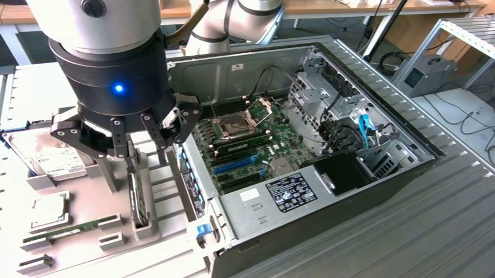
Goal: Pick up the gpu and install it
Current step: 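Pick up the gpu and move the gpu toward the slot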
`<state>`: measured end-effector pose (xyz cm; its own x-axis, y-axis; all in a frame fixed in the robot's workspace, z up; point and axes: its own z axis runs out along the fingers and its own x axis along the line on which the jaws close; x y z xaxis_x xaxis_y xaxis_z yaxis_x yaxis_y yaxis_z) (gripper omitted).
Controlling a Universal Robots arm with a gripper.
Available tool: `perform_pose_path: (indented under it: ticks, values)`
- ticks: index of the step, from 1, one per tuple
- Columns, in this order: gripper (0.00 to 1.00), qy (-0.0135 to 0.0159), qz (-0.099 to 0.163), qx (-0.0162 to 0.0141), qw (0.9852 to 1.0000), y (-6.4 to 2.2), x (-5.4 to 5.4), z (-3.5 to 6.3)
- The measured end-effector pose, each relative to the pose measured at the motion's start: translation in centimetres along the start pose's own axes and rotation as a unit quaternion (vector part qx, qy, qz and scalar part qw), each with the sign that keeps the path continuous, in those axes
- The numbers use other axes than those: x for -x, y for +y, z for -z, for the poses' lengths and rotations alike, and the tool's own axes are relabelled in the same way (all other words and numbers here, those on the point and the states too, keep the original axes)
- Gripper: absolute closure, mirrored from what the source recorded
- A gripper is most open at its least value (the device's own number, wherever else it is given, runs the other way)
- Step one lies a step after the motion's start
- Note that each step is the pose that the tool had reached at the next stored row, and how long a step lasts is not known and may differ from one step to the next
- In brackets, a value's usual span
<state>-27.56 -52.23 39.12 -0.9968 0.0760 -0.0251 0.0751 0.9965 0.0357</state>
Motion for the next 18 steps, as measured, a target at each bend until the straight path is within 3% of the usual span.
perform_pose_path:
  ticks: [18]
  values:
    - [0.58,-0.0001,0.0,-0.0001,1.0,-0.09,-1.1,-0.45]
